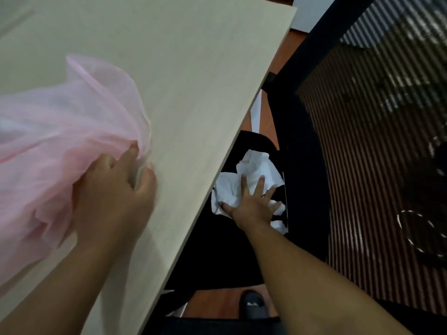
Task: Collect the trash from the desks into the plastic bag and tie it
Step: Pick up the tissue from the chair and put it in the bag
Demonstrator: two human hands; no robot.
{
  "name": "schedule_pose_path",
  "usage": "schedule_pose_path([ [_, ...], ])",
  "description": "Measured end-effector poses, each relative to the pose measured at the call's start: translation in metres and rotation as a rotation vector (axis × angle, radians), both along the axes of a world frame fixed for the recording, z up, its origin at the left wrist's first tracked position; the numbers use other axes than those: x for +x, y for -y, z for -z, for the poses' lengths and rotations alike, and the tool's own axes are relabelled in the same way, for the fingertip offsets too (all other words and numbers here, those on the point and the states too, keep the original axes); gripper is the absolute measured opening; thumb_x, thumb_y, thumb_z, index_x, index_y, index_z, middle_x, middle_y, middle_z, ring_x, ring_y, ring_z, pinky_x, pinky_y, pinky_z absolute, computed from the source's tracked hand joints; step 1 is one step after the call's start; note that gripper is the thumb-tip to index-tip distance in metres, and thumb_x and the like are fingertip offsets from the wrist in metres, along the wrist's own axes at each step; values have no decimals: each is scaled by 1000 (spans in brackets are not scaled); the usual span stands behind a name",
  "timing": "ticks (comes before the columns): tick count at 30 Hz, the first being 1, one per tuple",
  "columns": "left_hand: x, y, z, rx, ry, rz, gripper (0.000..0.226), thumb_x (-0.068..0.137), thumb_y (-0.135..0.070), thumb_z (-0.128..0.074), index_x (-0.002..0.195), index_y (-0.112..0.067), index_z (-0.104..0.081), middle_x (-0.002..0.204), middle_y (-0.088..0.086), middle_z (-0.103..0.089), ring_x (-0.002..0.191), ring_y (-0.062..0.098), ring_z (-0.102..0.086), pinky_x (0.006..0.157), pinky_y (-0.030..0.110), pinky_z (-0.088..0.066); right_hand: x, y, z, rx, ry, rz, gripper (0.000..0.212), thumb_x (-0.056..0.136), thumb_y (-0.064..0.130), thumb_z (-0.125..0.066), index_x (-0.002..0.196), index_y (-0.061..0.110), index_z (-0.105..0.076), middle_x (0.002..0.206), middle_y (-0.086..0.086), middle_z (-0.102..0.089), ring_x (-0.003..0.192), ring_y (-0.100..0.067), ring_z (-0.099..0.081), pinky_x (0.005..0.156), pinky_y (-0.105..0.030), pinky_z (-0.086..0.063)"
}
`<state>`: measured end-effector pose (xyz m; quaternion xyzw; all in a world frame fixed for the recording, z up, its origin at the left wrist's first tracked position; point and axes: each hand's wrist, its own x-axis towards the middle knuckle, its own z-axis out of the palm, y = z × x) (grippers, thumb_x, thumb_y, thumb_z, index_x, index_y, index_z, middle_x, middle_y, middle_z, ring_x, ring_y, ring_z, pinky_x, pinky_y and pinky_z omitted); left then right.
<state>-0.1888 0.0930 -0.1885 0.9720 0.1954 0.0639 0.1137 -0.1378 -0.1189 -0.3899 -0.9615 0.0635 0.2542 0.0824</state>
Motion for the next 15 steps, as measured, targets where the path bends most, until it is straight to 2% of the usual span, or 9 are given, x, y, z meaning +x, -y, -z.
schedule_pose_path([
  [2, 1, -1, 1, 12, -1, 1, 41, 93, -43, -51, 130, -26, -56, 80, 4, -45, 88, 34, -53, 79, 44, -47, 9, 0, 9, 8, -64, 41, 107, 64, 94, -34, 143, 49, 24, 158, -8, 27, 142, -48, 16, 105, -72, -9],
  [4, 1, -1, 1, 22, -4, -8, 39, 92, -43, -51, 127, -25, -57, 80, 4, -46, 88, 34, -52, 77, 44, -46, 11, -1, 16, -13, -114, 26, 106, 66, 92, -35, 144, 49, 22, 160, -8, 21, 143, -47, 11, 106, -69, -10],
  [6, 2, 0, 1, 11, -1, -22, 41, 92, -43, -52, 128, -25, -58, 82, 5, -48, 90, 34, -53, 78, 45, -46, 5, 0, 21, -36, -64, -3, 95, 74, 84, -37, 150, 44, 6, 161, -10, 7, 142, -45, -1, 106, -62, -16],
  [8, 2, 1, 1, -7, -3, -29, 43, 91, -43, -51, 129, -25, -58, 83, 4, -47, 91, 34, -54, 79, 45, -46, -2, 2, 21, 20, 92, 35, 72, 85, 65, -45, 147, 35, -26, 154, -15, -18, 132, -38, -23, 100, -51, -27],
  [10, 1, 2, 0, -20, -1, -30, 46, 89, -44, -48, 130, -26, -58, 83, 1, -44, 93, 35, -53, 79, 45, -45, -1, 2, 19, 107, 190, 109, 46, 92, 41, -50, 135, 25, -44, 141, -15, -35, 116, -34, -35, 92, -43, -34],
  [13, 1, 2, 0, -26, 24, -25, 47, 87, -43, -49, 130, -26, -58, 83, 2, -44, 92, 35, -54, 78, 45, -45, 11, 1, 16, 144, 157, 93, 31, 97, 12, -40, 127, 10, -45, 126, -17, -46, 111, -33, -45, 89, -39, -38],
  [15, 0, 2, -1, -36, 30, -24, 44, 86, -42, -50, 126, -25, -60, 81, 5, -46, 89, 34, -54, 75, 44, -45, 15, 1, 11, 217, 156, 122, 28, 98, 6, -36, 124, 3, -46, 123, -19, -49, 110, -33, -47, 90, -39, -39],
])
